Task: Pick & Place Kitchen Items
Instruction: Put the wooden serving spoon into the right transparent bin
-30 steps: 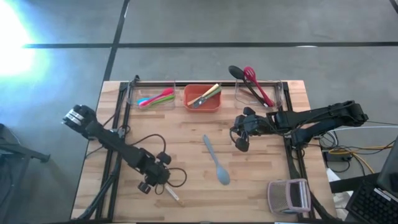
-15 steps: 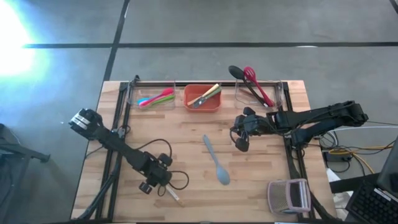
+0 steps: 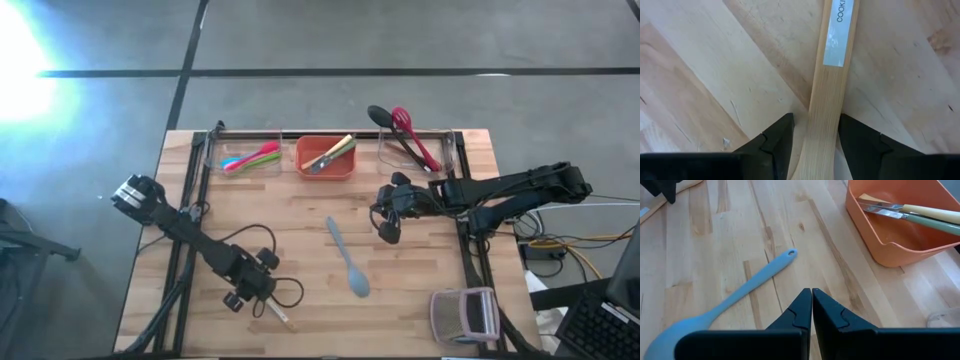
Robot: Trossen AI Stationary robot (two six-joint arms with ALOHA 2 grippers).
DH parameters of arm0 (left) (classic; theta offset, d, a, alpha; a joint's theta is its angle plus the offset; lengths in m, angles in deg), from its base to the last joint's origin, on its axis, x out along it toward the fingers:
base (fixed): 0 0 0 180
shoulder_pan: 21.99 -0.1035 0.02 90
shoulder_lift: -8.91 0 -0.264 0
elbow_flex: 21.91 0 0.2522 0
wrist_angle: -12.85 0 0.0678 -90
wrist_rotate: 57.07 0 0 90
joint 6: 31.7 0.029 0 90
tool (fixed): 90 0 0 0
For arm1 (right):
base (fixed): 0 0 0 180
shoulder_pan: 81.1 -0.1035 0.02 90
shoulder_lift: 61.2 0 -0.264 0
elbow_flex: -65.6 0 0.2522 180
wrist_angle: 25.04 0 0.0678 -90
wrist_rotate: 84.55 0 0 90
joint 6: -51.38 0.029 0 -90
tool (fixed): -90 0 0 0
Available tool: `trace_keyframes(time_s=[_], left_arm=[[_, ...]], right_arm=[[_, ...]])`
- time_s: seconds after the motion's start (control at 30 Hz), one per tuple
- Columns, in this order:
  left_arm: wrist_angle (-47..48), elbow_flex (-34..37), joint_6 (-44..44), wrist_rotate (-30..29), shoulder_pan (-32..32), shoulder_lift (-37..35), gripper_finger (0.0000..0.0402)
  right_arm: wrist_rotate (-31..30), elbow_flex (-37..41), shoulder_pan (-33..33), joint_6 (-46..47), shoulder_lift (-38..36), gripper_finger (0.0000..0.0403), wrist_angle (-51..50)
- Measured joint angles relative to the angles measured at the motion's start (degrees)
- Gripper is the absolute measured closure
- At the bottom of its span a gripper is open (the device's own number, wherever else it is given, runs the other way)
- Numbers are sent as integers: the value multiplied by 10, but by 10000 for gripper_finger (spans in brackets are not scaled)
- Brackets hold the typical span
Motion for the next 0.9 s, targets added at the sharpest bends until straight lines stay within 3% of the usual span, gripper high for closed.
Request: trace_keyframes(time_s=[0.33, 0.57, 0.9], left_arm=[[0, 2, -29, -4, 0, -8, 249], [8, 2, -41, -3, -2, -7, 324], [10, 1, -59, -1, -4, -10, 325]], right_arm=[[0, 0, 0, -2, 0, 394, 0], [0, 0, 0, -2, 0, 394, 0], [0, 0, 0, -5, 0, 394, 0]])
